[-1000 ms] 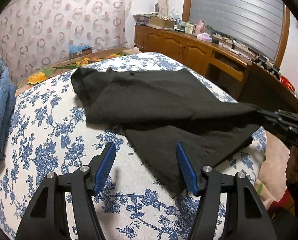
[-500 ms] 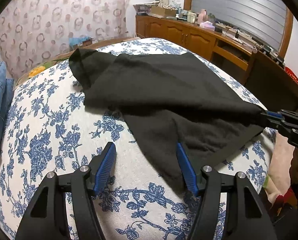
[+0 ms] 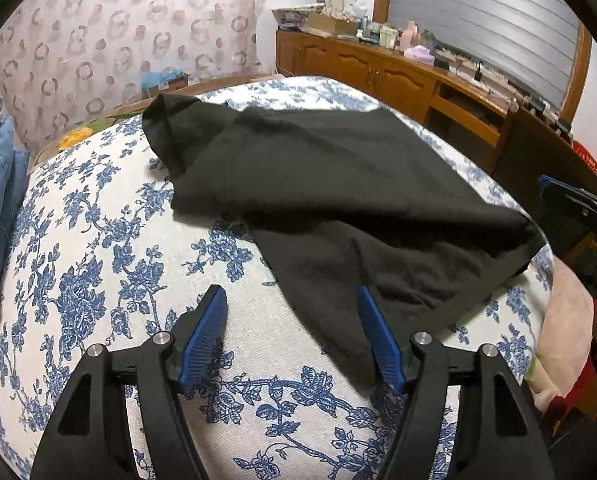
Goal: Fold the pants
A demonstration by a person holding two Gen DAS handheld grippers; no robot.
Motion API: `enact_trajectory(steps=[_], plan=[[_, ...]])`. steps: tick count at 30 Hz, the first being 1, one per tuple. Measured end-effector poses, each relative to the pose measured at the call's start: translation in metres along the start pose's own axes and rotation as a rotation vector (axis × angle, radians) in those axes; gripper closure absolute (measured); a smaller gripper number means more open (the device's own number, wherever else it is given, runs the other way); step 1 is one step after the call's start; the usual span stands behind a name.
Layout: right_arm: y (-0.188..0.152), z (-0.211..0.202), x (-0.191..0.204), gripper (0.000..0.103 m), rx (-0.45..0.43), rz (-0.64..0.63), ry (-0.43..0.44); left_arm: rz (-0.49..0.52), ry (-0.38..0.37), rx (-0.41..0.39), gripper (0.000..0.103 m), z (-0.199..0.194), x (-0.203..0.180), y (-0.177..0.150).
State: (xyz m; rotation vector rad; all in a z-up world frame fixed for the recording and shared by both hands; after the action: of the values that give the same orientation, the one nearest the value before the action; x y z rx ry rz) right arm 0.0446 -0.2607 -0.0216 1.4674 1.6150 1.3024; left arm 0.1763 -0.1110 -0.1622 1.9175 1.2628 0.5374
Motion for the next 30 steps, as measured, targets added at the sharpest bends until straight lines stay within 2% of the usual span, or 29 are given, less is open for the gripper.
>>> enact_trajectory(steps=[10, 19, 26, 30], plan=[[0.030, 0.048, 0.028, 0.069, 0.005, -0.067, 0.068, -0.055, 0.044, -0.110, 0.034, -0.028, 0.032, 0.027], [0.054, 0.115, 0.061, 0.069, 0.067, -0.132, 0.159, -0.077, 0.078, -0.143, 0.034, -0.039, 0.059, 0.037], [0.056, 0.162, 0.073, 0.069, 0.147, -0.149, 0.213, -0.094, 0.090, -0.151, 0.034, -0.042, 0.073, 0.036], [0.056, 0.188, 0.073, 0.061, 0.189, -0.139, 0.222, -0.095, 0.093, -0.145, 0.034, -0.042, 0.076, 0.034]])
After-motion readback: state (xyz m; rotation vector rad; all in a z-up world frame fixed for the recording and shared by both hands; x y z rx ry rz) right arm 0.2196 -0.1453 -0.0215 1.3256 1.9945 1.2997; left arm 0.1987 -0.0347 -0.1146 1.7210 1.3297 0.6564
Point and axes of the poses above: each gripper's, at about its wrist camera, not at the fingertips, and z roughly the way its jaws point, x to its left, y to its top, the point moved 7 cm from there along z, roughly the way its jaws point, and after that the axes turned 10 degrees about -x, right-handed, at the moved point
